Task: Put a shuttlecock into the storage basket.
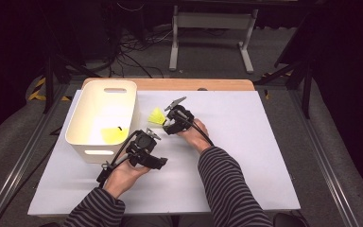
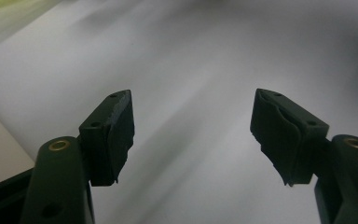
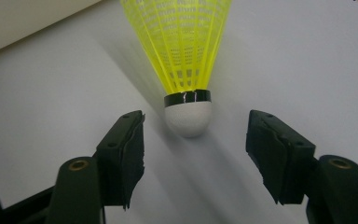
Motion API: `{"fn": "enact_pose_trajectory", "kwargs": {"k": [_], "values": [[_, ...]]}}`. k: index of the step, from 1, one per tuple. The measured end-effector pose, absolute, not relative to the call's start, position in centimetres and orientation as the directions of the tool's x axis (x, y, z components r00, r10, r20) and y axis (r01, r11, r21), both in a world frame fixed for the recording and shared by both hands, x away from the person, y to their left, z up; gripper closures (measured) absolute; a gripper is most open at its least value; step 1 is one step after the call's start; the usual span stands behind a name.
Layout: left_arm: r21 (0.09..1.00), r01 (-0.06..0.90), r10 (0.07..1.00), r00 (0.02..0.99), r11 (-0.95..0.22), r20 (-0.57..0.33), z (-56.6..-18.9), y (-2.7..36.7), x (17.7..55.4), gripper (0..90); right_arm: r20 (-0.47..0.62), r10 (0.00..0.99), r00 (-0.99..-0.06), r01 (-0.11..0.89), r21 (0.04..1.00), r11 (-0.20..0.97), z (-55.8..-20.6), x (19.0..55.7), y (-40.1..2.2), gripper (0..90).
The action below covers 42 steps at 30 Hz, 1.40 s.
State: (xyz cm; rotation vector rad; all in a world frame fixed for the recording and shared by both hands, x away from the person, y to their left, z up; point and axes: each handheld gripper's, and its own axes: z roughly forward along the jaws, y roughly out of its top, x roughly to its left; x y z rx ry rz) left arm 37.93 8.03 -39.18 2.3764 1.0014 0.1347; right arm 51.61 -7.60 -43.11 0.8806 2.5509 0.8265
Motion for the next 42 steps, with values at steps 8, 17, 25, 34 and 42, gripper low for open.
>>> {"fn": "enact_pose_trajectory", "kwargs": {"k": [8,17,25,34,42], "values": [[0.534,0.634,0.688,0.714,-0.559,-0.127,-39.0,8.3,37.9,31.1,-0.092,0.639,-0.764,0.465,0.609,0.643,-43.4,52.3,-6.8,43.1],[0.539,0.642,0.687,0.71,-0.545,-0.151,-38.9,8.8,38.3,30.3,-0.114,0.608,-0.786,0.439,0.589,0.678,-43.2,52.9,-6.0,59.4],[0.507,0.636,0.682,0.721,-0.581,-0.124,-39.4,7.9,38.2,29.5,-0.135,0.595,-0.792,0.435,0.558,0.706,-42.7,52.6,-5.6,64.9],[0.511,0.631,0.675,0.727,-0.584,-0.127,-39.4,7.9,38.0,29.5,-0.125,0.606,-0.785,0.46,0.538,0.707,-43.4,52.8,-5.3,63.3],[0.505,0.632,0.677,0.726,-0.588,-0.121,-39.5,7.8,38.1,29.5,-0.103,0.618,-0.779,0.477,0.542,0.692,-43.3,52.7,-5.6,64.5]]}}
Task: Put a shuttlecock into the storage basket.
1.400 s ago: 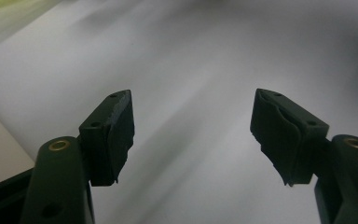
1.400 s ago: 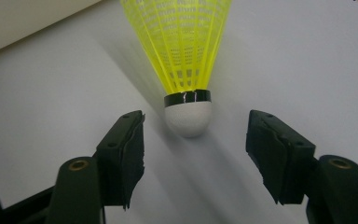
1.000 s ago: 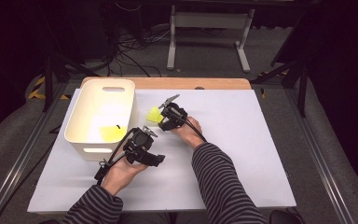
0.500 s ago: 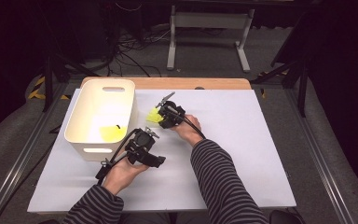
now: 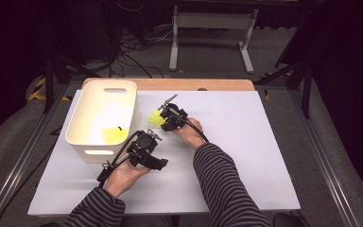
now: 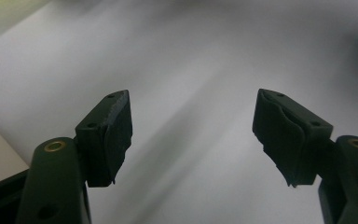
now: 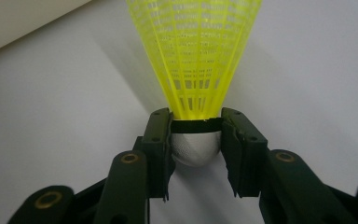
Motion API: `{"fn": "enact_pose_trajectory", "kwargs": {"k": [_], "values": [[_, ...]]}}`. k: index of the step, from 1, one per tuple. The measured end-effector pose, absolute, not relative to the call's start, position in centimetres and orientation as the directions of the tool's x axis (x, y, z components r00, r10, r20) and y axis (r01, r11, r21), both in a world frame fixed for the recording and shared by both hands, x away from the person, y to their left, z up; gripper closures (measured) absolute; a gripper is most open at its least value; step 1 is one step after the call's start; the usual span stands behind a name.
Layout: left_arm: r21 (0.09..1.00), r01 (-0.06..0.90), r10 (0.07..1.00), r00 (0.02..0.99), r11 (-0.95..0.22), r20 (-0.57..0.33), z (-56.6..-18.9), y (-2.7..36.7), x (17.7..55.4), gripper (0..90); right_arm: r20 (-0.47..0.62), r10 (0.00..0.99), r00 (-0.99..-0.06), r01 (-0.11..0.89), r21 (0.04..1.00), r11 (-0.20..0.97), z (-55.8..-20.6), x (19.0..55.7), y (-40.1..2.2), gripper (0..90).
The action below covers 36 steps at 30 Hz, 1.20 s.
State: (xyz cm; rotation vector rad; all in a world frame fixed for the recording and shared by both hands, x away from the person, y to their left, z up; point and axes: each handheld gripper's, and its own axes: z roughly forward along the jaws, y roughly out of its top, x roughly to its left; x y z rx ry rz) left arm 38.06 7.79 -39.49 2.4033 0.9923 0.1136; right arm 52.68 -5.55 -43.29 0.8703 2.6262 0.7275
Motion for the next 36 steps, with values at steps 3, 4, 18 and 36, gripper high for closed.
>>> {"fn": "enact_pose_trajectory", "kwargs": {"k": [3,4,18,36], "values": [[0.51,0.631,0.674,0.728,-0.584,-0.129,-39.4,7.8,38.1,29.6,-0.085,0.625,-0.776,0.489,0.545,0.681,-43.3,52.4,-5.8,64.5],[0.51,0.631,0.675,0.727,-0.584,-0.127,-39.4,7.8,38.1,29.6,-0.086,0.623,-0.777,0.489,0.54,0.685,-43.2,52.4,-5.9,64.5],[0.489,0.633,0.672,0.731,-0.6,-0.12,-39.7,7.4,38.1,29.9,-0.086,0.624,-0.777,0.495,0.528,0.69,-42.7,51.0,-8.4,64.9],[0.48,0.634,0.669,0.733,-0.606,-0.124,-39.9,7.0,38.3,29.8,-0.07,0.64,-0.765,0.507,0.547,0.666,-41.3,48.1,-13.0,65.0]]}}
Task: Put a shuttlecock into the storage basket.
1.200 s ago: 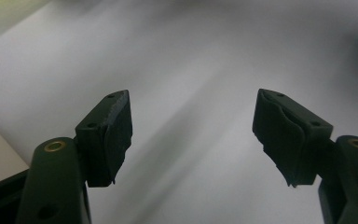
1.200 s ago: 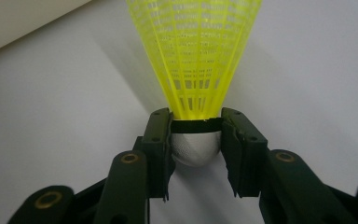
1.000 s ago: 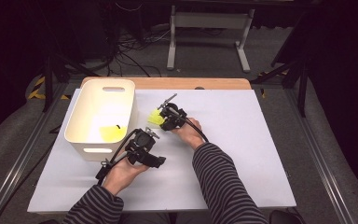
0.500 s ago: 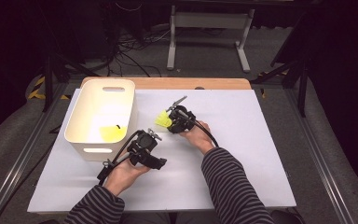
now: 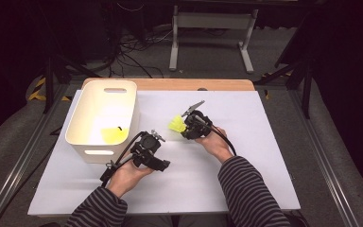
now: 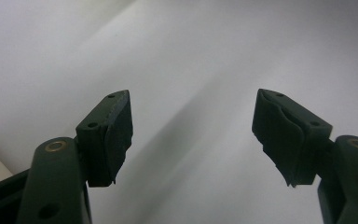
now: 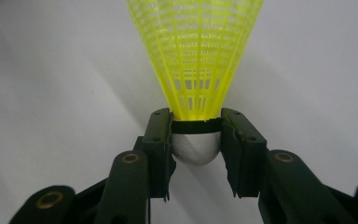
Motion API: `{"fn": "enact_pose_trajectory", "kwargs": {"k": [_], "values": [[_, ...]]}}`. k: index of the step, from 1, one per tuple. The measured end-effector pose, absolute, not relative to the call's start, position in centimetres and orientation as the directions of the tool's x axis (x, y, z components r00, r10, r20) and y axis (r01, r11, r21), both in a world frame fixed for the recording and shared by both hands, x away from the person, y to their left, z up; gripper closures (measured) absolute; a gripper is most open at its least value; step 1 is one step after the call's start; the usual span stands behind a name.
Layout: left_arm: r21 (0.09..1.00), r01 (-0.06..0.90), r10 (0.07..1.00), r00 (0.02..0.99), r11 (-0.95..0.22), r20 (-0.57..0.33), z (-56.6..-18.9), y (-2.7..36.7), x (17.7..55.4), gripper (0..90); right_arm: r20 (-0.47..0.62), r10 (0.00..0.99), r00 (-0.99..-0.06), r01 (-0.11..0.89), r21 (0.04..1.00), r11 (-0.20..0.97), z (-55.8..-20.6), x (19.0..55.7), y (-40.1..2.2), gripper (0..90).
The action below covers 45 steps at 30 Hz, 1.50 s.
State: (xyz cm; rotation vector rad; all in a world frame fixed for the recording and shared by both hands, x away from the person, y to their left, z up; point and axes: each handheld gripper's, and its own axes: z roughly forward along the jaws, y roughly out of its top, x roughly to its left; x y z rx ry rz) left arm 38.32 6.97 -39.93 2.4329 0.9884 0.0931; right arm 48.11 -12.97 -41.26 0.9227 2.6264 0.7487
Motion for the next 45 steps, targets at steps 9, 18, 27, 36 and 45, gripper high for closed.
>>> {"fn": "enact_pose_trajectory", "kwargs": {"k": [9,18,27,36,45], "values": [[0.482,0.631,0.68,0.727,-0.608,-0.094,-39.7,7.0,38.2,29.8,-0.07,0.64,-0.765,0.505,0.551,0.664,-41.1,46.9,-14.4,65.0],[0.486,0.626,0.683,0.726,-0.61,-0.078,-39.6,6.9,38.1,30.0,-0.069,0.637,-0.767,0.5,0.558,0.662,-40.9,45.7,-15.4,65.0],[0.526,0.605,0.683,0.728,-0.598,-0.061,-38.5,6.8,37.9,31.2,-0.071,0.625,-0.777,0.482,0.572,0.664,-39.8,43.8,-16.9,65.0],[0.522,0.592,0.674,0.737,-0.614,-0.043,-38.6,5.8,38.0,31.7,-0.07,0.615,-0.785,0.474,0.571,0.67,-39.6,42.5,-18.0,65.0],[0.519,0.6,0.676,0.735,-0.609,-0.056,-38.6,5.3,38.8,32.3,-0.068,0.606,-0.792,0.472,0.56,0.68,-39.8,42.1,-18.4,65.0]]}}
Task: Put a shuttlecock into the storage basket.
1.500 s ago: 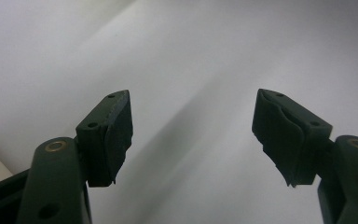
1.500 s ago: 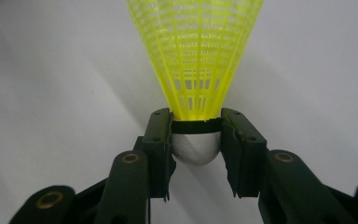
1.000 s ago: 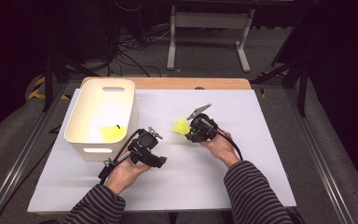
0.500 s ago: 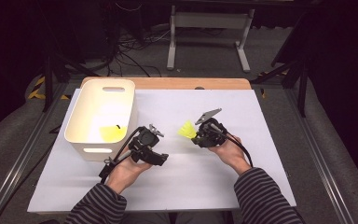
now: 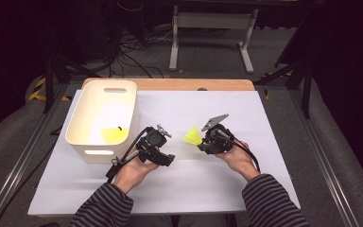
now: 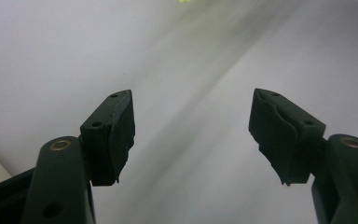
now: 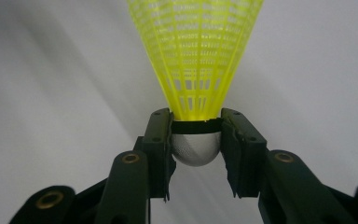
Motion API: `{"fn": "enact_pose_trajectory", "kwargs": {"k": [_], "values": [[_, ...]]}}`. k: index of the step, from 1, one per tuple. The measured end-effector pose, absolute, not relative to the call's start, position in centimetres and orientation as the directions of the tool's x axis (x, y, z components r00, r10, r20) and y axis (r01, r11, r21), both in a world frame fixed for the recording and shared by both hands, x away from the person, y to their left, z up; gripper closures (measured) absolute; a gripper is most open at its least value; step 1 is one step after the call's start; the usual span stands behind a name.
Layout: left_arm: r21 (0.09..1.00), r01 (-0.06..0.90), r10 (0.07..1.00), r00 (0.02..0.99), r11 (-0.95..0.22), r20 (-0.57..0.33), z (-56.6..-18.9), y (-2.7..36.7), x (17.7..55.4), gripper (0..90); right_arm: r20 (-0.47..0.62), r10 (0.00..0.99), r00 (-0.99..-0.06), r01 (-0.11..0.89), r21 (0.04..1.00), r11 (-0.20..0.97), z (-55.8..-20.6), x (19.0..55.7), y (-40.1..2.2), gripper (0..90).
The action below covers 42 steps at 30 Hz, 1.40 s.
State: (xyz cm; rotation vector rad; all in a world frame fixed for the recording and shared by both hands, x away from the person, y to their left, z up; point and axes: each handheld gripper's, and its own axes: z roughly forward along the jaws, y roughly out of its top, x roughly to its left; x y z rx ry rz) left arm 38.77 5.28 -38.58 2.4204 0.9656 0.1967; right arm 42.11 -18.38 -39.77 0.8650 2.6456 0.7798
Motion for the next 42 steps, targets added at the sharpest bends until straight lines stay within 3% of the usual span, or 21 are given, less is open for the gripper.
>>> {"fn": "enact_pose_trajectory", "kwargs": {"k": [31,42], "values": [[0.546,0.593,0.676,0.734,-0.592,-0.065,-37.6,4.6,40.5,39.5,-0.075,0.547,-0.834,0.428,0.538,0.726,-39.8,41.4,-16.1,64.9],[0.539,0.591,0.664,0.744,-0.6,-0.077,-37.4,4.3,40.7,53.6,-0.067,0.509,-0.858,0.403,0.526,0.749,-39.9,41.0,-14.8,64.9]]}}
